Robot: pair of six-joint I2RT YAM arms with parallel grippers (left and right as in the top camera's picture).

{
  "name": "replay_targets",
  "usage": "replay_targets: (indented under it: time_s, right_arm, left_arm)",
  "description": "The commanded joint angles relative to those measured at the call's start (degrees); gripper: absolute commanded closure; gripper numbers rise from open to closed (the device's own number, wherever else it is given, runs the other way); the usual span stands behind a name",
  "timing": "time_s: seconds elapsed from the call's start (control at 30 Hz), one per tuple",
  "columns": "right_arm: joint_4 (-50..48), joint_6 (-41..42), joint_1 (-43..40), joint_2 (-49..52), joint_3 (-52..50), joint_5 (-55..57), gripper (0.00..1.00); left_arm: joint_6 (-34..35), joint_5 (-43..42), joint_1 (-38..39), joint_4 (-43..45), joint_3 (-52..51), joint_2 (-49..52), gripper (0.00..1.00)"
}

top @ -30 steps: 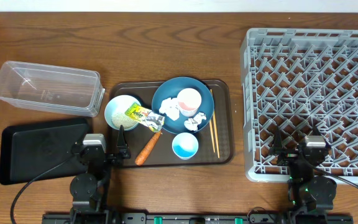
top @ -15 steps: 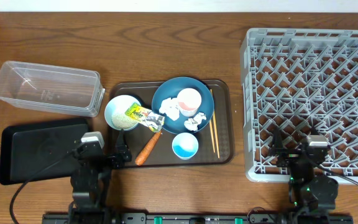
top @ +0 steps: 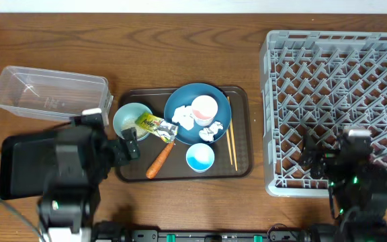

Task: Sort waste into correct bins and load items into the dishwasher rack
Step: 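Reach the left gripper to the yellow Pandan wrapper and grasp it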

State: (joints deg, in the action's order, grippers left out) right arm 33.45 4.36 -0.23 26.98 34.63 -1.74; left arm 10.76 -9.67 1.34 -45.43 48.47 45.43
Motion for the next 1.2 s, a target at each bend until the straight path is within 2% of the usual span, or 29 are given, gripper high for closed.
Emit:
replay_targets:
  time_s: [0.0, 0.1, 0.2, 0.33, 0.53, 0.87, 1.17]
  right_arm:
    - [5.9, -1.0, 0.6, 8.1, 8.1, -0.5, 0.01]
    - [12.3, -3.4, 0.6, 14.1, 14.1, -0.4, 0.01]
    - [15.3, -1.7, 0.6, 18.3, 18.0, -2.0, 0.01]
    - [15.0, -2.0, 0.6, 20.2, 19.1, -3.2, 0.01]
    - [15.9, -1.8, 0.6, 20.2, 19.1, 0.5, 0.01]
    - [16.6, -1.2, 0.6, 20.2, 19.1, -1.5, 0.01]
    - [17.0, -1.3, 0.6, 20.2, 19.1, -1.5, 0.01]
  left_arm:
    - [0.7, -3.4, 0.2, -8.0, 8.9, 6.1, 0.06]
    - [0.5, -2.9, 0.2, -15.8, 14.7, 9.7, 0.06]
    - [0.8, -5.0, 0.2, -17.2, 15.6, 10.6, 0.06]
    - [2.0, -7.4, 0.2, -15.3, 15.6, 10.7, 0.06]
    - [11.9, -7.5, 0.5, -11.4, 15.6, 12.7, 0.06]
    - [20.1, -7.5, 4.5, -10.9, 15.5, 25.5, 0.06]
    - [20.2, -5.8, 10.2, -7.7, 15.5, 37.8, 0.07]
